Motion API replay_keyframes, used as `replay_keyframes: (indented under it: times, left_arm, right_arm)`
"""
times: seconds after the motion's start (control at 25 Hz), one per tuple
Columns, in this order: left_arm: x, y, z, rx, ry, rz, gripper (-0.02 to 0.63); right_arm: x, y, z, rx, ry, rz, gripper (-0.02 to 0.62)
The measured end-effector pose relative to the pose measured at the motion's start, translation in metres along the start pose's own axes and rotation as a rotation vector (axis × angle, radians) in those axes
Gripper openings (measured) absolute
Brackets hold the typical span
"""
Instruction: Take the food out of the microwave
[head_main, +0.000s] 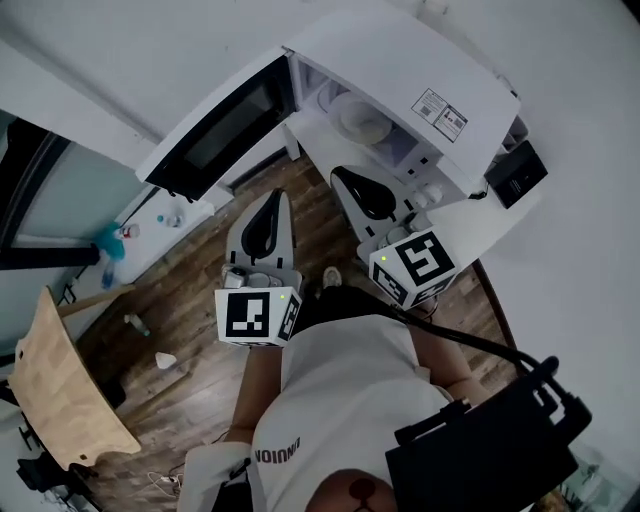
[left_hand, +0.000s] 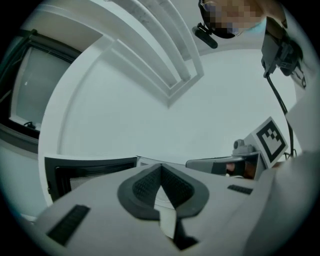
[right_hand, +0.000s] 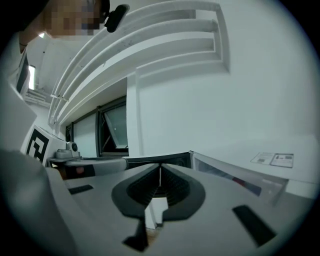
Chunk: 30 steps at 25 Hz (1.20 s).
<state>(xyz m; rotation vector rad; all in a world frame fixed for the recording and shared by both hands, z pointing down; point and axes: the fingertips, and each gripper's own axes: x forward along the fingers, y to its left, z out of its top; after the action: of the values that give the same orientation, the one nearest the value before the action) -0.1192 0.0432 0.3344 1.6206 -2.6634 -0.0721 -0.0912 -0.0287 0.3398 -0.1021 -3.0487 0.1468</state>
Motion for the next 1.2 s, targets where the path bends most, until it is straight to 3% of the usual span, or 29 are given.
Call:
replay_keyframes:
  times: [0.16,0.4,0.52,0.8,0.92,1.2]
  left_arm:
    - [0.021,-0.003,-0.003,-0.001,0.023,-0.084,0.003]
    - [0.059,-0.008,0.012,-0.001,0.002,-0.285,0.003]
    - [0.081,-0.009,0.014,-0.025,0.015,-0.385,0.003]
    - [0.123,-0.005,-0.005,-0.117,0.078,-0.526,0.003]
    - [0.137,0.0,-0.023,-0.168,0.123,-0.583,0.003]
    - [0.162,-0.003,-0.063,-0.281,0.244,-0.621,0.003]
  right_arm:
    - [-0.004,-0.018,-0.002,0.023,-0.002,-0.094,0.023]
    - [-0.001,-0.047,0.004,0.063,-0.022,-0.273,0.023]
    - [0.002,-0.06,0.007,0.081,-0.031,-0.363,0.023]
    - [0.004,-0.084,0.002,0.116,-0.033,-0.531,0.023]
    - [0.011,-0.089,-0.008,0.117,-0.015,-0.563,0.023]
    - [0.014,-0.1,-0.03,0.164,0.038,-0.574,0.025]
